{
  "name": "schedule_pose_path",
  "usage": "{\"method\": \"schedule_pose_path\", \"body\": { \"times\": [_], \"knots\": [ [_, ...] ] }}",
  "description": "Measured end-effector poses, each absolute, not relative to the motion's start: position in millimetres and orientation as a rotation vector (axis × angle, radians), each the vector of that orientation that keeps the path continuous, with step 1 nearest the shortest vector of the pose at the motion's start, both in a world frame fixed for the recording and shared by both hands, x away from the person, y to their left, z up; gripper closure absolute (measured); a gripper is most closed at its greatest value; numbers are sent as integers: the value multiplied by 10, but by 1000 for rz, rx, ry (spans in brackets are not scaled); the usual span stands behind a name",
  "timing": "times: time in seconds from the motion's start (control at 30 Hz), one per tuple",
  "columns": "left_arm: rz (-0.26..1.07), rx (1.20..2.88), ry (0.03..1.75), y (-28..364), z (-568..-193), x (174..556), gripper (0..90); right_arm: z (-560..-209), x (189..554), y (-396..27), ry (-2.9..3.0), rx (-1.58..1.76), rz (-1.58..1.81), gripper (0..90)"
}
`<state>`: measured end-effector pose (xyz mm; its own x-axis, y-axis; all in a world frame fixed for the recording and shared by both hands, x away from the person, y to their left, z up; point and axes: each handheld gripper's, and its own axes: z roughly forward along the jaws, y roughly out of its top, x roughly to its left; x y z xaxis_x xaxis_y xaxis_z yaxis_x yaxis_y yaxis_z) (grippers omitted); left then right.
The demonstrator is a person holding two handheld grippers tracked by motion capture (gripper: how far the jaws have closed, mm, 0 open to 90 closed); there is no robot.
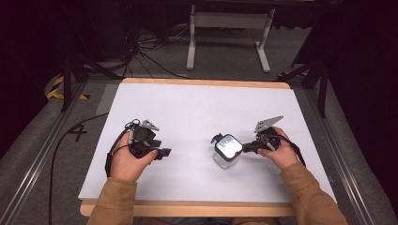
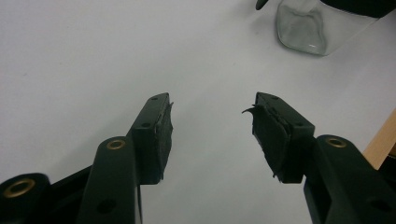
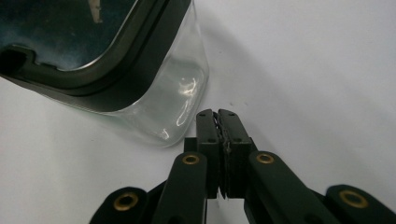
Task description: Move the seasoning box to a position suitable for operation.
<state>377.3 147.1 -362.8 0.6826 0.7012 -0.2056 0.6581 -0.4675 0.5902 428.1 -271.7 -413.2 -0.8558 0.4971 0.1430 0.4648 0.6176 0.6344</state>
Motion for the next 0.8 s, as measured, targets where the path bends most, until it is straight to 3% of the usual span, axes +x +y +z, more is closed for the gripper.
{"method": "schedule_pose_path", "body": {
  "times": [0.8],
  "knots": [
    [65,2268,975,1281,-3639,3874,484,-4225,4108,-2569,2878,738,1001,900]
  ]
}}
